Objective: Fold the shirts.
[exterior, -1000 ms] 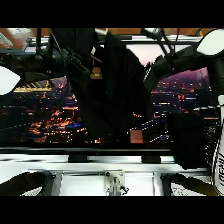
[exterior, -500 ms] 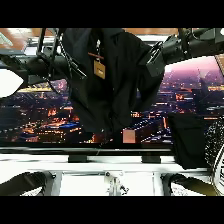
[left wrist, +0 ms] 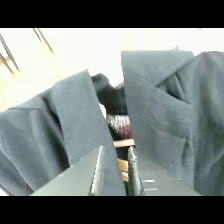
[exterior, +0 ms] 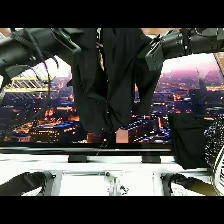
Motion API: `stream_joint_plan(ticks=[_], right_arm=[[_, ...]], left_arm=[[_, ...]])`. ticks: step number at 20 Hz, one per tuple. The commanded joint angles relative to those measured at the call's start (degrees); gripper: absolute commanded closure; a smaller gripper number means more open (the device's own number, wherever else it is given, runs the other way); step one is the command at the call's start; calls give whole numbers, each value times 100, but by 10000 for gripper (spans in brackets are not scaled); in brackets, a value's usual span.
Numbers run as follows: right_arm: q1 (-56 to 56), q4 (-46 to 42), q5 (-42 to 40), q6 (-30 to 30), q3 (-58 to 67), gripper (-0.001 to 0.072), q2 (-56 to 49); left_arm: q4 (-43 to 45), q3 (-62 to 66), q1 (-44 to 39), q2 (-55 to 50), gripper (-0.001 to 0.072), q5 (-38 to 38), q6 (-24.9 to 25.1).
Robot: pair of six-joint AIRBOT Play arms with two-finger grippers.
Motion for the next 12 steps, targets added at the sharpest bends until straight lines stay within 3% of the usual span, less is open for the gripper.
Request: stream_joint_plan(ticks=[1, 2, 4, 8, 12], right_arm=[[-2, 66, -501, -87, 7, 657, 94], [-2, 66, -590, -111, 7, 657, 155], [-2, 63, -621, -151, 7, 657, 297], [-2, 50, -590, -144, 4, 657, 457], [-4, -280, -841, 66, 4, 657, 457]], left_arm=[[227, 2, 74, 162, 468, 284, 4], [227, 2, 168, 181, 460, 264, 4], [227, -2, 345, 125, 250, 205, 20], [216, -2, 323, -275, 108, 221, -48], [216, 0, 118, -483, 99, 721, -50]])
